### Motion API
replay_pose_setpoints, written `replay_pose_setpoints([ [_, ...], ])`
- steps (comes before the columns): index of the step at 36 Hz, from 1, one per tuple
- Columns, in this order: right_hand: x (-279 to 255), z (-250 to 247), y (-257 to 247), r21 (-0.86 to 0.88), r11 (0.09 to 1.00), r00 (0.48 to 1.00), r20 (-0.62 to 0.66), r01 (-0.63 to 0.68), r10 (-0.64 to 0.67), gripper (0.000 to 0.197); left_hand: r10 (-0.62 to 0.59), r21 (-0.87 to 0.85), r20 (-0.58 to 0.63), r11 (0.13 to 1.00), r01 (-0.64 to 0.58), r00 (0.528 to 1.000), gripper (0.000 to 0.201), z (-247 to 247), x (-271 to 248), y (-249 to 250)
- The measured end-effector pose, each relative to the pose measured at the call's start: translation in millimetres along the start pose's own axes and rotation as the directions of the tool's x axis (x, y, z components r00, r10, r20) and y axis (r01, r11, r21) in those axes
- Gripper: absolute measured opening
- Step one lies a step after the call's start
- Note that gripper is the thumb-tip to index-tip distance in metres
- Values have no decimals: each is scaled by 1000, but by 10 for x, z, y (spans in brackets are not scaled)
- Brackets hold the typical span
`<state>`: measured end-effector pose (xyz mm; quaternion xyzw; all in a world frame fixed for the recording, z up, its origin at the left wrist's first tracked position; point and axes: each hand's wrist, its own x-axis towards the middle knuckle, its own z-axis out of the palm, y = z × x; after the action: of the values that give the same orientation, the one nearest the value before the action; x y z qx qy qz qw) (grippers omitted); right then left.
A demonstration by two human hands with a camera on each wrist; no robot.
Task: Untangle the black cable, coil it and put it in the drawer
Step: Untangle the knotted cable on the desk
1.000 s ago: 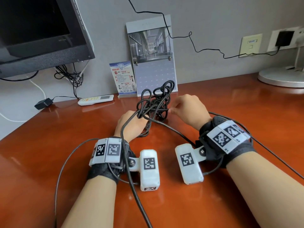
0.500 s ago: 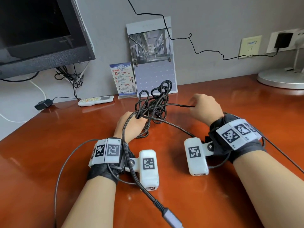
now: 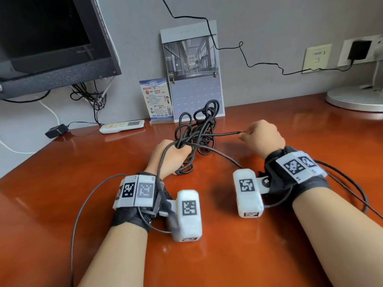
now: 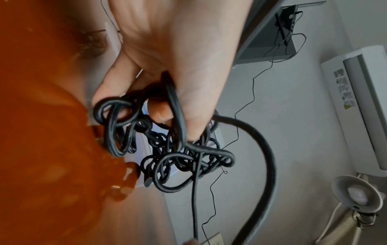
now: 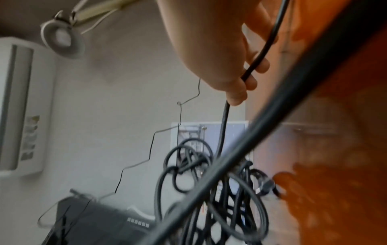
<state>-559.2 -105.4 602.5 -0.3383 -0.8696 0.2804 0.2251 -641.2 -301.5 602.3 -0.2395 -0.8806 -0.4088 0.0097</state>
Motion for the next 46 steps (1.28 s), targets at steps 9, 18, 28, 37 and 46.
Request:
replay_pose_setpoints([
  [9, 98, -54, 151, 119, 993, 1000, 13, 14, -15, 22, -11, -27, 17, 1000, 12, 1000, 42, -5, -28, 22],
  [18, -155, 123, -256, 178, 908, 904, 136, 380, -405, 19, -4, -13, 15, 1000, 4, 1000, 39, -14, -43, 27],
  [28, -107, 121, -218, 144, 938, 946, 35, 315, -323, 18, -15, 23, 20, 1000, 15, 1000, 41, -23, -42, 22],
  [37, 87, -14, 188, 131, 986, 993, -42, -101, 108, 22, -105, 53, 59, 993, 102, 993, 21, -114, -45, -11],
  [46, -39, 21, -45, 155, 976, 978, 114, 155, -173, 13, -111, 15, 40, 994, 111, 993, 18, -94, -36, -7],
])
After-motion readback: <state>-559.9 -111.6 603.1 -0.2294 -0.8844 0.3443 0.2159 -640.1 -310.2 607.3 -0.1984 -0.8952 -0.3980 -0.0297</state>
